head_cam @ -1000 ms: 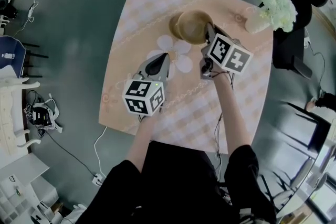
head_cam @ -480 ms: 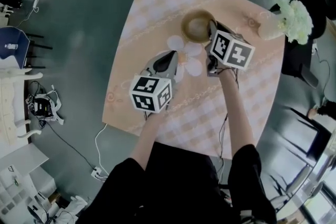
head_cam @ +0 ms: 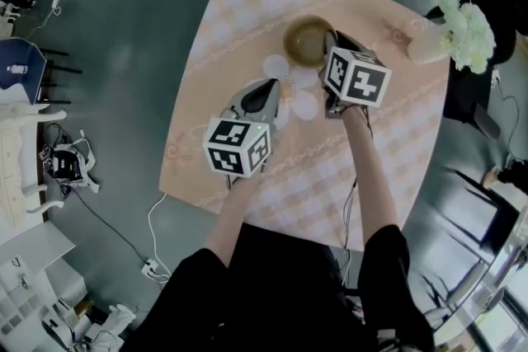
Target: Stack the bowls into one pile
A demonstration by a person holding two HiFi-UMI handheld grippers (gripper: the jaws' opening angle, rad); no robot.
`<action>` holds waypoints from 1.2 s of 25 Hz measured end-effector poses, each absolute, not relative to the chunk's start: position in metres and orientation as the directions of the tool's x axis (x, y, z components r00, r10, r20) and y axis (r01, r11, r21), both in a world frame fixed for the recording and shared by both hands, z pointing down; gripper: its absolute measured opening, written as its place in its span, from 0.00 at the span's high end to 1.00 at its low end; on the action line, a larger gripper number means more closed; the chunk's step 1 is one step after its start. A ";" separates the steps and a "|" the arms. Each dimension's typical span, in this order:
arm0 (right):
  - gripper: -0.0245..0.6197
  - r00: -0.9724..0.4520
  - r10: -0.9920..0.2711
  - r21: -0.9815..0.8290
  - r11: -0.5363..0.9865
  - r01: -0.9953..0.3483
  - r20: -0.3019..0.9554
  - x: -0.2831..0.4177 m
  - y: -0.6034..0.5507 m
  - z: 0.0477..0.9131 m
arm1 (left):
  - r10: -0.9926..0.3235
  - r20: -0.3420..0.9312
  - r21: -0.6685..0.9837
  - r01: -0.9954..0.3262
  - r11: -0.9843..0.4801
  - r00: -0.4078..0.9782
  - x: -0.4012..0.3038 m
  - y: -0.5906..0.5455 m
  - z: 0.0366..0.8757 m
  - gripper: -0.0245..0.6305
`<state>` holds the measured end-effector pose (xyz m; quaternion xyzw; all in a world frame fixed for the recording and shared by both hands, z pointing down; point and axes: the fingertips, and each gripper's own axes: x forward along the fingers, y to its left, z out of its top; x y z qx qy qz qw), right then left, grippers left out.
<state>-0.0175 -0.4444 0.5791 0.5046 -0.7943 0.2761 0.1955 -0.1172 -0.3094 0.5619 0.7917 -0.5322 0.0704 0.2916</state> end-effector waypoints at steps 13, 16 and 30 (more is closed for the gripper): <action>0.80 -0.361 -0.730 -0.125 0.357 -0.925 0.580 -0.016 -0.440 0.578 | -0.809 0.410 0.381 -0.885 -0.267 0.420 -0.121 -0.303 0.553 0.97; 0.90 -0.397 -0.730 -0.199 0.347 -0.917 0.557 -0.017 -0.431 0.567 | -0.816 0.391 0.366 -0.885 -0.287 0.426 -0.123 -0.300 0.544 0.97; 0.97 -0.603 -0.733 -0.410 0.468 -0.783 0.314 0.001 -0.353 0.487 | -0.864 0.277 0.318 -0.888 -0.332 0.421 -0.127 -0.269 0.485 0.97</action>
